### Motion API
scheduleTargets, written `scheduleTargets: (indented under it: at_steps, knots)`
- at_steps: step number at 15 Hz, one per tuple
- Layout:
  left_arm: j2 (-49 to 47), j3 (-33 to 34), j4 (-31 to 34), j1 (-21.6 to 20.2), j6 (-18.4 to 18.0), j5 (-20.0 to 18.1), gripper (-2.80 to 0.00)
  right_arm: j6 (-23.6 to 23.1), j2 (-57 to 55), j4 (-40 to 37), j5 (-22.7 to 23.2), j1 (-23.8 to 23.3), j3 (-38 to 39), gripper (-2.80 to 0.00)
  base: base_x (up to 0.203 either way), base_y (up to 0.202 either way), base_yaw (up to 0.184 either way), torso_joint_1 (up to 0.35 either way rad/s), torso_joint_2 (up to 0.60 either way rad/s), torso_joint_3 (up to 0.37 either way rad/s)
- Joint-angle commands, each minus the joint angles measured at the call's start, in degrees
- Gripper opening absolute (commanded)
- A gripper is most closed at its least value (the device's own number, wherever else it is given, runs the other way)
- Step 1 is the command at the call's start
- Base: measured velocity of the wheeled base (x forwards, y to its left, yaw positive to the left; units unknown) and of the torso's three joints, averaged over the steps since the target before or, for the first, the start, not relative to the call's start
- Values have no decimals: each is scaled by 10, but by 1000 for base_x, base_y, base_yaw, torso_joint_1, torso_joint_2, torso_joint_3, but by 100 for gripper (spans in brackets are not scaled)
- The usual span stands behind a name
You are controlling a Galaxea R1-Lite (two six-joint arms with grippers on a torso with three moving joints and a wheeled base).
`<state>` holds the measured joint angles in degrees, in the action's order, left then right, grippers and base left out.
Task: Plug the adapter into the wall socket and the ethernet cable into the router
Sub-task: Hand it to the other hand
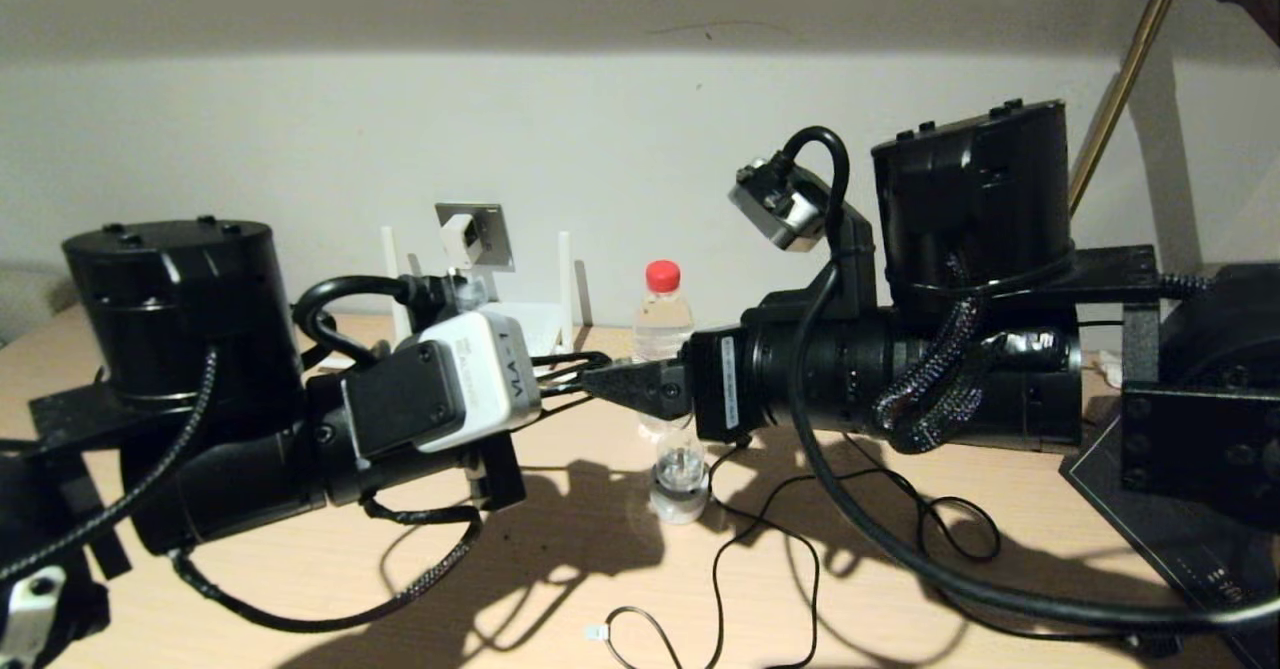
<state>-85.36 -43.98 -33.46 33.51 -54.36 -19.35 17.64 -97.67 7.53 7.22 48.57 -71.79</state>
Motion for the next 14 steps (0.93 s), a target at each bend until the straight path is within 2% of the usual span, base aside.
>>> scheduleTargets:
  at_steps: [1, 12, 13, 14]
  knots:
    - [0, 1, -2, 1, -3, -1, -280, 1, 8, -4, 1, 0, -13, 0, 0, 0, 0, 0, 0, 0]
    - [10, 6, -4, 8, -3, -5, -280, -1, 0, -3, 1, 0, -19, 0, 0, 0, 0, 0, 0, 0]
    - [10, 6, -6, 9, -2, -5, -280, -1, -2, -3, 1, 0, -18, -280, 0, 0, 0, 0, 0, 0]
    - [10, 6, -6, 9, -2, -5, -280, -1, -4, -3, 1, 0, -19, -280, 0, 0, 0, 0, 0, 0]
